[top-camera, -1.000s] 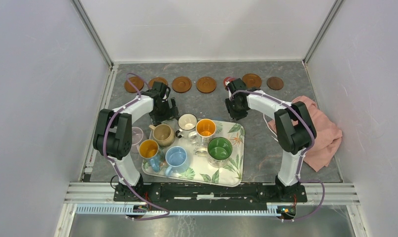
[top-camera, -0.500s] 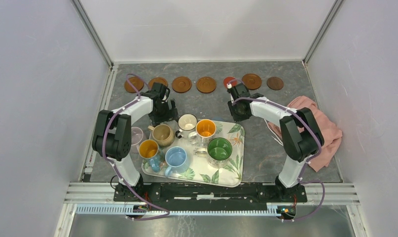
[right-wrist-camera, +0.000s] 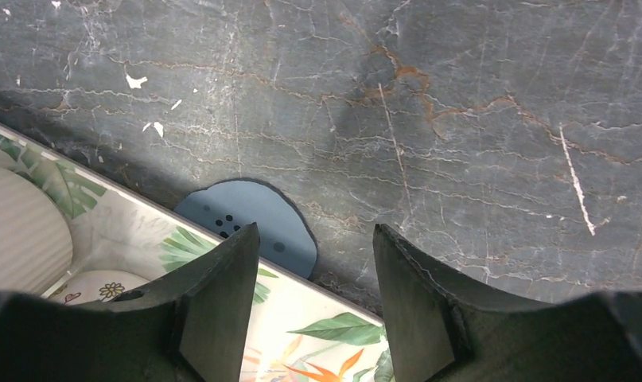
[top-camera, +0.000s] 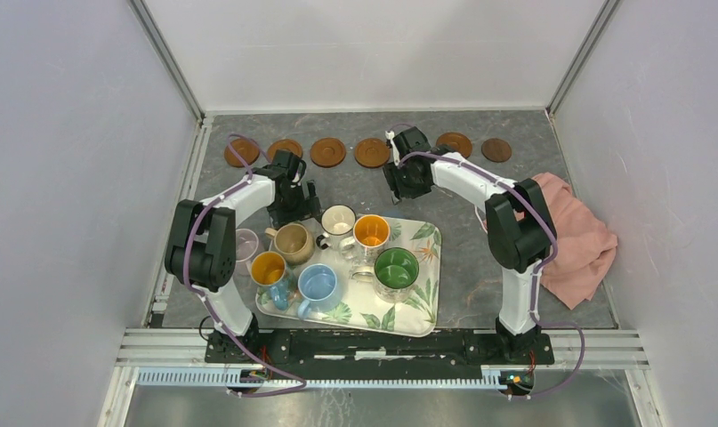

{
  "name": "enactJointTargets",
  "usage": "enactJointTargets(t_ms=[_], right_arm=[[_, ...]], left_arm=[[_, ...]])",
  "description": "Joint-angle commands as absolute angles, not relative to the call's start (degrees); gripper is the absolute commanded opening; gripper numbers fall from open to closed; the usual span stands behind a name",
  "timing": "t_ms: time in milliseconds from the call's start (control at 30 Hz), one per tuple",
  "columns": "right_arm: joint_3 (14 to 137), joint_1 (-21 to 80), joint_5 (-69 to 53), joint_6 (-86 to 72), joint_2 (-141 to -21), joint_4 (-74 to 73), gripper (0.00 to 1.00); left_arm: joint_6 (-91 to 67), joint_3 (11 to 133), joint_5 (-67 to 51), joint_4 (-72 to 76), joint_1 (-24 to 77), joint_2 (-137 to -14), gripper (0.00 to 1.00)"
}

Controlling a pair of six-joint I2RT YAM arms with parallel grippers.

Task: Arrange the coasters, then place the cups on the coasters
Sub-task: Move the tray to the center of the board.

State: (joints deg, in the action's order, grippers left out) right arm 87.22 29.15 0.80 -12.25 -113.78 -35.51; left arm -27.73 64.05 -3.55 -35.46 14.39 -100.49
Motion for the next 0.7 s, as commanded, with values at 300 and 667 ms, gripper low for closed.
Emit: enactJointTargets(t_ms=[300, 667], right_arm=[[84.9, 31.7, 1.9, -7.1, -114.1, -34.6, 0.63], [84.1, 33.1, 6.7, -6.6, -115.9, -34.9, 0.62]], left_arm=[[-25.2, 63.6, -4.0, -36.3, 14.6, -99.7, 1.00], [-25.3, 63.9, -4.3, -36.3, 14.6, -100.5, 1.00]])
